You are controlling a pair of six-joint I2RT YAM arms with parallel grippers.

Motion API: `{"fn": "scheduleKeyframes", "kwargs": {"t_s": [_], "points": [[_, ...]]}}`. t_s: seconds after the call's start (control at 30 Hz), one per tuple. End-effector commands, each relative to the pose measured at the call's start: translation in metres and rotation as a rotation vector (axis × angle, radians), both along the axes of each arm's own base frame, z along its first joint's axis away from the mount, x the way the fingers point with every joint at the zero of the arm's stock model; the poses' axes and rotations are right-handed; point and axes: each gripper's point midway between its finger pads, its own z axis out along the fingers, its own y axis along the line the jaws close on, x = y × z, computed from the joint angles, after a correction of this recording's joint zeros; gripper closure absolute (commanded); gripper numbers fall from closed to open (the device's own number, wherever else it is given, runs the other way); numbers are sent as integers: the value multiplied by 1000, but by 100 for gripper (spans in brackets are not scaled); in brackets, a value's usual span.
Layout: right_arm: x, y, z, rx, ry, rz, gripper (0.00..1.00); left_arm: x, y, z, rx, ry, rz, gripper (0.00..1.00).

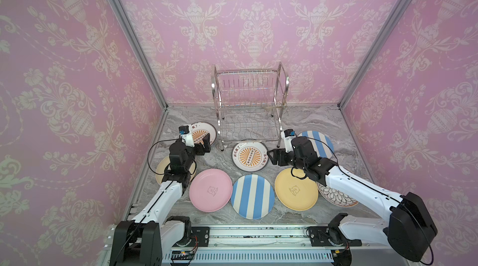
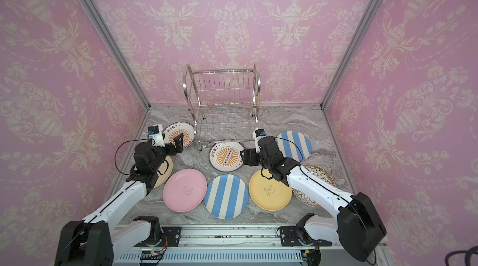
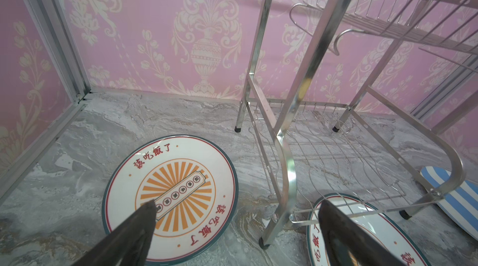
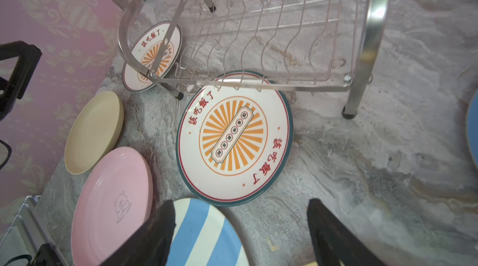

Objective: Load plates into a dish rack
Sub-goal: Pick up the plate from the center of the table.

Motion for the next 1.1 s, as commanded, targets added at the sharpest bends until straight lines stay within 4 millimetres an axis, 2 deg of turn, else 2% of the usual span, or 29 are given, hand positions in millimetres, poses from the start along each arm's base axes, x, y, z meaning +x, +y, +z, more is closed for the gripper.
{"fn": "scheduleKeyframes", "kwargs": {"t_s": [0.0, 0.13, 0.23, 0.37, 0.7, 0.9, 1.07], "points": [[4, -9, -23, 39, 49, -154, 20, -8, -7, -24, -24, 83, -32, 1], [6, -5, -50, 0, 57, -184, 21, -13, -7, -30, -39, 69, -27, 1], [11, 4, -61, 7, 67, -157, 23, -16, -14, -33, -42, 76, -66, 1], [19, 11, -68, 17, 73, -147, 25, -18, -22, -39, -40, 91, -119, 1], [39, 25, -84, 107, 117, -144, 30, -20, -24, -38, -38, 65, -133, 1], [43, 31, -96, 93, 157, -134, 31, -22, -25, -38, -36, 64, -136, 1], [45, 27, -103, 104, 161, -158, 32, -21, -24, -33, -31, 56, -136, 1]]}}
